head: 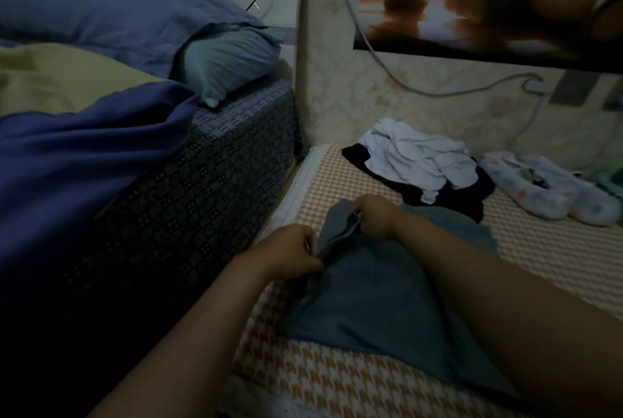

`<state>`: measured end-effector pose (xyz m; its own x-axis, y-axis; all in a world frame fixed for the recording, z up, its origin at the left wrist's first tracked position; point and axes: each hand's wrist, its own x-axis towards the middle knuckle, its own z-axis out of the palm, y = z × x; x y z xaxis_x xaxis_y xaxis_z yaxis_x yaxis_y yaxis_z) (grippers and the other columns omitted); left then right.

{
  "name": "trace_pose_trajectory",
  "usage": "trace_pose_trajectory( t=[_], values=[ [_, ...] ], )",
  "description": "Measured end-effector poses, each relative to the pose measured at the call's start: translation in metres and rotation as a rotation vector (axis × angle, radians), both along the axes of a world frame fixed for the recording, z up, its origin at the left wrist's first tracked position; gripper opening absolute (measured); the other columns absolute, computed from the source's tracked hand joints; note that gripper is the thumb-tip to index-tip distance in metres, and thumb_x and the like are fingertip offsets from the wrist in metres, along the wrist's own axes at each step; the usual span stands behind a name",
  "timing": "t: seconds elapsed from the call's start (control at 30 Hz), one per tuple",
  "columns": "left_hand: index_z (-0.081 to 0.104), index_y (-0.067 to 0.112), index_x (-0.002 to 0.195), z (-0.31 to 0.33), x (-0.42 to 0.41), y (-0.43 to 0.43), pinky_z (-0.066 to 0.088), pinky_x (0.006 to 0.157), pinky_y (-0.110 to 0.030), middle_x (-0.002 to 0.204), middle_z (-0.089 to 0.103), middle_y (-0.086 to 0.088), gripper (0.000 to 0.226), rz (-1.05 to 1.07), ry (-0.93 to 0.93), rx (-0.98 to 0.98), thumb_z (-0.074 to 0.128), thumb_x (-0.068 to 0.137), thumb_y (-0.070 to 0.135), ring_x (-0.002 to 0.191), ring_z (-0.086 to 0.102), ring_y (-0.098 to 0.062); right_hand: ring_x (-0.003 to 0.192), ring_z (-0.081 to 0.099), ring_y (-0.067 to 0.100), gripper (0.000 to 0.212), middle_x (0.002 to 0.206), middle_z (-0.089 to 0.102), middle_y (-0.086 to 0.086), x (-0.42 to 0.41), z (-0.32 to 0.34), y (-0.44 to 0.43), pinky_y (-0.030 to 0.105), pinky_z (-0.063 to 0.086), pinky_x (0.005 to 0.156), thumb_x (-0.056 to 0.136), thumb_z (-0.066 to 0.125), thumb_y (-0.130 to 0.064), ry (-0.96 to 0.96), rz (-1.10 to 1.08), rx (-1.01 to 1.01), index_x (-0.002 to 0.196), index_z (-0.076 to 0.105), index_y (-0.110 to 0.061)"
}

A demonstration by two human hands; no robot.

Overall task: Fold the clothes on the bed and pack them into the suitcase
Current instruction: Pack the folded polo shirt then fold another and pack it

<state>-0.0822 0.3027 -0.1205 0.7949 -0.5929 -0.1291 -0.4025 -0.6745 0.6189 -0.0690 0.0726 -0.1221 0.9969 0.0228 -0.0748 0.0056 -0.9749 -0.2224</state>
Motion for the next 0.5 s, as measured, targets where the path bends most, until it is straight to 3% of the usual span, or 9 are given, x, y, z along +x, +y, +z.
trace_pose_trajectory(
  t=[0.07,0.13,0.2,0.27,0.33,0.37,0.43,0.5],
  values=[
    [0.069,0.015,0.093,0.003,-0.013,-0.007,0.057,0.072,-0.028,0.090,0.072,0.000,0.027,-0.117,0.190,0.048,0.073,0.082,0.040,0.078,0.067,-0.013,0.098,0.058,0.024,0.020,0.110,0.064,0.010,-0.008,-0.003,-0.004,0.033,0.046,0.088,0.094,0.055,-0.018,0.108,-0.052,-0.183,0.107,0.068,-0.010],
    [0.067,0.002,0.107,0.005,-0.022,-0.011,0.059,0.075,-0.032,0.099,0.073,-0.010,0.035,-0.152,0.437,0.003,0.060,0.094,0.034,0.080,0.070,-0.019,0.111,0.057,0.024,0.034,0.124,0.061,0.007,-0.015,-0.001,0.002,0.035,0.045,0.096,0.093,0.058,-0.026,0.215,-0.014,-0.312,0.125,0.062,-0.017],
    [0.064,-0.004,0.111,0.003,-0.021,-0.012,0.059,0.071,-0.032,0.099,0.072,-0.014,0.032,-0.115,0.512,-0.089,0.054,0.099,0.024,0.077,0.070,-0.023,0.120,0.050,0.025,0.042,0.134,0.054,0.006,-0.016,0.000,0.009,0.034,0.039,0.102,0.093,0.057,-0.033,0.220,0.062,-0.461,0.133,0.055,-0.020],
    [0.068,0.003,0.103,0.001,-0.014,-0.011,0.054,0.061,-0.022,0.088,0.073,-0.007,0.021,-0.064,0.312,-0.071,0.059,0.095,0.021,0.070,0.069,-0.018,0.116,0.051,0.026,0.039,0.132,0.053,0.007,-0.013,-0.002,0.017,0.033,0.039,0.098,0.091,0.060,-0.027,0.064,0.116,-0.501,0.129,0.057,-0.018],
    [0.069,0.018,0.089,-0.003,-0.010,-0.010,0.043,0.054,-0.013,0.082,0.068,0.006,0.010,-0.016,0.010,0.048,0.068,0.086,0.027,0.073,0.064,-0.009,0.111,0.053,0.026,0.042,0.130,0.050,0.007,-0.009,-0.010,0.026,0.034,0.045,0.092,0.084,0.065,-0.014,-0.066,0.199,-0.366,0.125,0.059,-0.020],
    [0.064,0.022,0.086,-0.003,-0.011,-0.010,0.039,0.054,-0.013,0.084,0.064,0.009,0.012,0.000,-0.049,0.072,0.072,0.082,0.030,0.076,0.059,-0.006,0.112,0.052,0.027,0.048,0.132,0.047,0.006,-0.007,-0.016,0.031,0.035,0.047,0.090,0.082,0.067,-0.011,-0.106,0.263,-0.291,0.128,0.057,-0.022],
    [0.053,0.025,0.088,-0.007,-0.015,-0.012,0.039,0.060,-0.020,0.092,0.061,0.005,0.024,-0.003,-0.027,0.110,0.075,0.079,0.031,0.080,0.053,-0.007,0.119,0.048,0.030,0.061,0.143,0.039,0.006,-0.003,-0.024,0.038,0.037,0.046,0.092,0.083,0.069,-0.014,-0.095,0.393,-0.308,0.138,0.047,-0.027],
    [0.052,0.025,0.085,-0.010,-0.015,-0.015,0.037,0.056,-0.021,0.092,0.064,-0.003,0.026,-0.005,0.002,0.160,0.076,0.078,0.032,0.076,0.052,-0.010,0.123,0.046,0.027,0.068,0.147,0.036,0.003,0.000,-0.027,0.040,0.035,0.045,0.094,0.085,0.068,-0.019,0.032,0.429,-0.435,0.145,0.037,-0.031]
  ],
)
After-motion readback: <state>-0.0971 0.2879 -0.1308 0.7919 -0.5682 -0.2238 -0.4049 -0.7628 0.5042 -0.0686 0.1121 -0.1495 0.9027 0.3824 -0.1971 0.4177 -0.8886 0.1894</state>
